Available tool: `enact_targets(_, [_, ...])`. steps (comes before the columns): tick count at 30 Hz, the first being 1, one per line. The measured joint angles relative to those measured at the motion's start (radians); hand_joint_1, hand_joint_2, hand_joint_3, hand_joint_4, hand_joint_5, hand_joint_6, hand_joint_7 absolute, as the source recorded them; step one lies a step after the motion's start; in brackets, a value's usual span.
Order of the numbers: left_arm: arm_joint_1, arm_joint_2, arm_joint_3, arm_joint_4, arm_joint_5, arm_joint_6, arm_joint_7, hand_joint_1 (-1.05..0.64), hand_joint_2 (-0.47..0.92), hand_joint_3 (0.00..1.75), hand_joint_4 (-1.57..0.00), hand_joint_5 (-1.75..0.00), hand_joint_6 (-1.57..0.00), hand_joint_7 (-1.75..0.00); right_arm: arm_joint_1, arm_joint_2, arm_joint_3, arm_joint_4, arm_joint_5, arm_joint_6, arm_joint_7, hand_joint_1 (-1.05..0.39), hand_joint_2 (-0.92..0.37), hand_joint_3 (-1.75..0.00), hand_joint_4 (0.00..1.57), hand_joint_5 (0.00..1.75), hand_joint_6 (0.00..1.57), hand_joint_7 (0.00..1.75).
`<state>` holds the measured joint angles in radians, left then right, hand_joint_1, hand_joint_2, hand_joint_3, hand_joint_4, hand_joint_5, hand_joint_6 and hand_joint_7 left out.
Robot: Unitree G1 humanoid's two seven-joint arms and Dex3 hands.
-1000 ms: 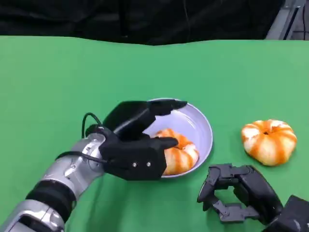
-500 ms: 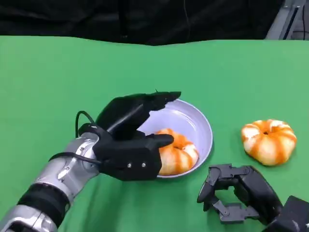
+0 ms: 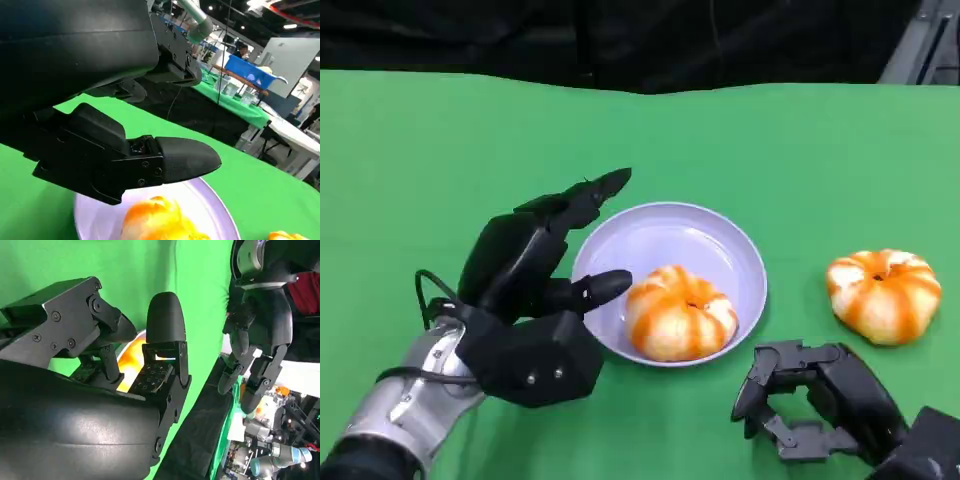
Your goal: Grasp the bread from the table and place it into the plate.
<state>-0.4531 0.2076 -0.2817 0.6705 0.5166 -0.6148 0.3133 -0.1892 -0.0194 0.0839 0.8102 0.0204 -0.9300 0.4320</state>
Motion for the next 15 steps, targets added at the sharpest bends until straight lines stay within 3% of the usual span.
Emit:
enact_targets(5, [0.087, -0.006, 0.045, -0.079, -0.089, -0.024, -0.03, -0.79, 0.92, 0.62, -0.58, -0.05, -0.41, -0.02, 0.003, -0.002, -0.001, -0.002, 0.01, 0.007, 0.009, 0.09, -0.61, -1.0, 0.99, 1.36, 0.97, 1.05])
enact_targets(15, [0.195, -0.027, 0.107, -0.183, -0.356, -0.072, -0.252, -0.68, 0.92, 0.55, -0.66, -0.04, -0.47, -0.03, 0.004, -0.002, -0.001, -0.006, 0.016, 0.012, 0.017, 0.08, -0.6, -1.0, 0.98, 1.37, 0.97, 1.05])
